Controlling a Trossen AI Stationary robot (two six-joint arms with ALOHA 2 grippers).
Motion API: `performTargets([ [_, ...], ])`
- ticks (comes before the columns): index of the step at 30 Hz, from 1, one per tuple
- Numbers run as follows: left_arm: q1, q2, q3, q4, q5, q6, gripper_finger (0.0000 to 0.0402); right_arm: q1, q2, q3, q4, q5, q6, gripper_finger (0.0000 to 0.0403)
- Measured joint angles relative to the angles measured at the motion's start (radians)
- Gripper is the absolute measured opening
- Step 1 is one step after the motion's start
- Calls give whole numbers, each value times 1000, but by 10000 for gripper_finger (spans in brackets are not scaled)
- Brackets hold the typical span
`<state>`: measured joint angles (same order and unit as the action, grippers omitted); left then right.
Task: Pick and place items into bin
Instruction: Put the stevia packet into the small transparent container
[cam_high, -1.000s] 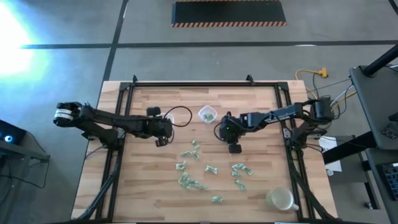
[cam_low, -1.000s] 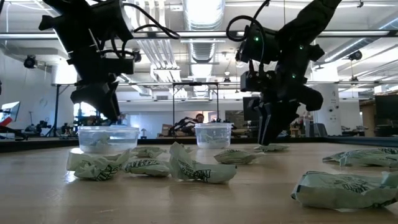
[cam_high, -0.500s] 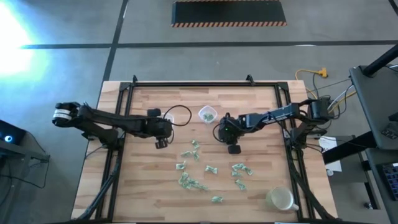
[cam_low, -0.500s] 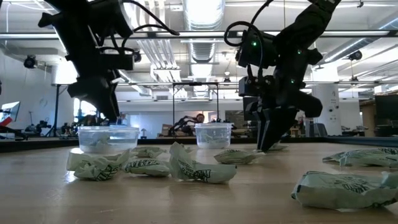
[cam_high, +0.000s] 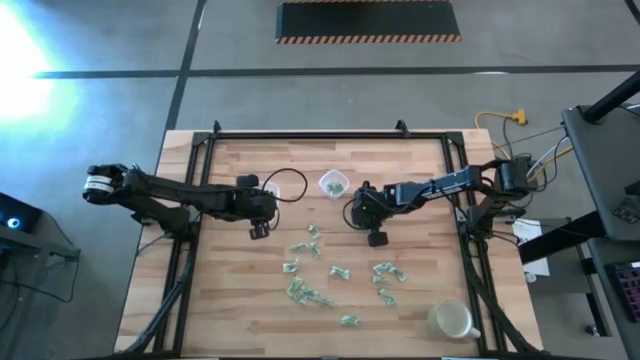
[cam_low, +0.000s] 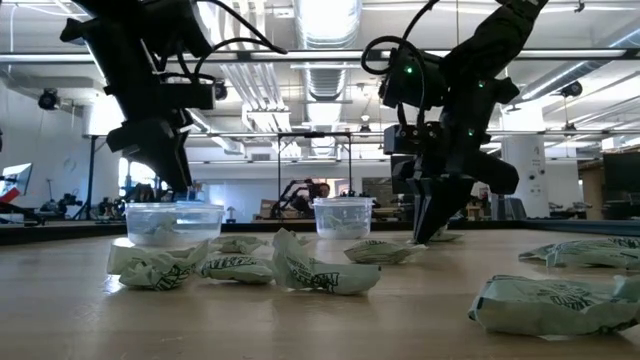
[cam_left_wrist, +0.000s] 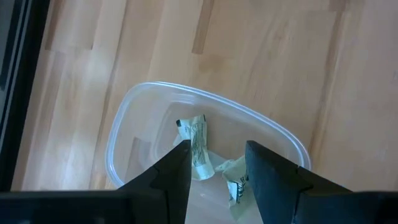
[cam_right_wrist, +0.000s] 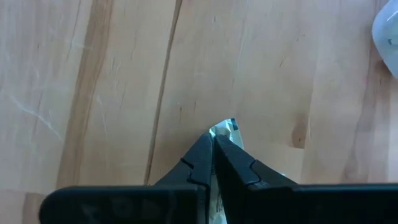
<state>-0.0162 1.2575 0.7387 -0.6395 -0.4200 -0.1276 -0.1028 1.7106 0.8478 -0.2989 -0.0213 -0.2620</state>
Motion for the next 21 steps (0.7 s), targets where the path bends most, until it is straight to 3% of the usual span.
performTargets([
  [13, 0, 0, 0, 2, 0, 1, 135, 17, -121, -3, 35, 0, -30, 9],
  [17, 1, 0, 0, 2, 0, 2, 135, 20, -147, -3, 129, 9, -102, 9],
  [21, 1, 0, 0, 3, 0, 3, 135, 14, -152, -2, 288, 98, -199, 8],
])
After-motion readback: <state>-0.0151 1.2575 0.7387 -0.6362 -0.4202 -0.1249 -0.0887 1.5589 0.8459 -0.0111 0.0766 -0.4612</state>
